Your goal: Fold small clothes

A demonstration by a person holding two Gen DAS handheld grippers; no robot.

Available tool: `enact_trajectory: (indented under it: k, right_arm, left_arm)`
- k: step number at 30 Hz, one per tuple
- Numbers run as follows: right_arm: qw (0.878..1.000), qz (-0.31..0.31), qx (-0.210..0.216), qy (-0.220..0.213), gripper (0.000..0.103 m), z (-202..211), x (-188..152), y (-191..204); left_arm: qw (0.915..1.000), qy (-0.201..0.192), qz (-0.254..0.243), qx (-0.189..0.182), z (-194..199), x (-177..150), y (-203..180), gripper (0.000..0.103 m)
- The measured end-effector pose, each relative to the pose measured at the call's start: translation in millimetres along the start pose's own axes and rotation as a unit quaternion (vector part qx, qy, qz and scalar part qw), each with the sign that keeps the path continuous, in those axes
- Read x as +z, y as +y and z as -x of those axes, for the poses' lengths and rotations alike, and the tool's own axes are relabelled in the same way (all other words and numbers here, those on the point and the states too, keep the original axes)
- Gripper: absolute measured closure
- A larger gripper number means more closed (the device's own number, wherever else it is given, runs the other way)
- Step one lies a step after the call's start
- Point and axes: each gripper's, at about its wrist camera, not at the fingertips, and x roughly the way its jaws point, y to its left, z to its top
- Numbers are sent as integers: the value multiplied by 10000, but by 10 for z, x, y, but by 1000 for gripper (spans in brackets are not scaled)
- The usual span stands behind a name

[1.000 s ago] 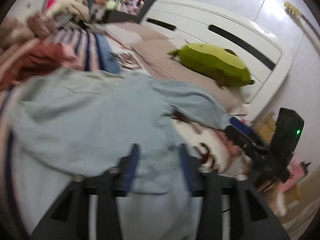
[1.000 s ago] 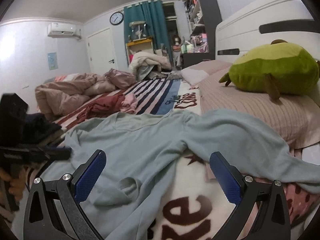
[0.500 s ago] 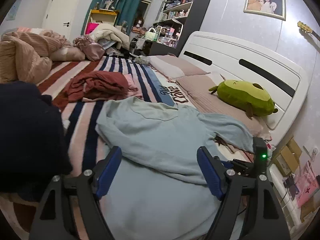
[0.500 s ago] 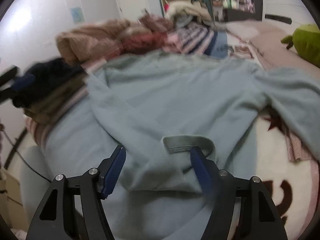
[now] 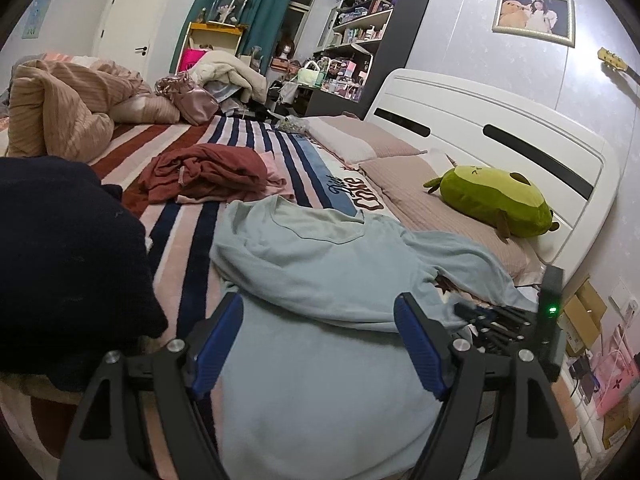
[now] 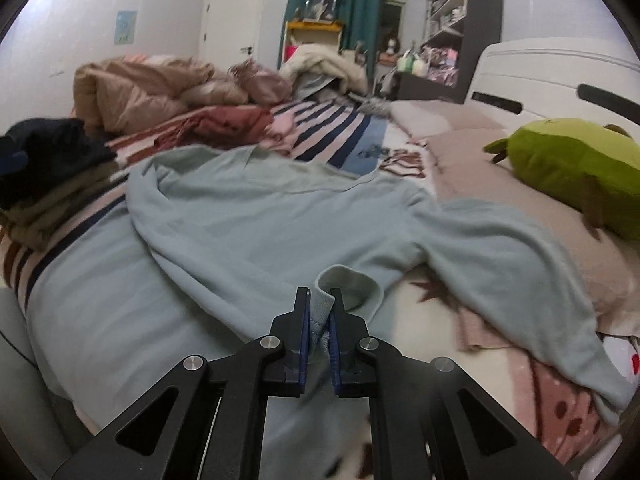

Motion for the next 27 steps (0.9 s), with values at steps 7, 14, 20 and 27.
enact_trajectory:
  k: [7,14,20,27]
  right_arm:
    - [9982,-229,-420,-358,100,364,-118,-241]
    - [9992,-345,-50,175,99,333,-235,-329]
    - [9983,-578,43,-58,43,367,-172,-492]
    - [9912,-59,1319,-124,31,73,459,-323]
  left_arm:
    - [10000,6,-42,5,8,-10,-28,28]
    - [9991,181,-316,197,-213,-28,-118,23]
    - [9900,956,-555,872,-944,-39,63,25]
    - [9763,1504,-768,1355,-1615,22,274,54]
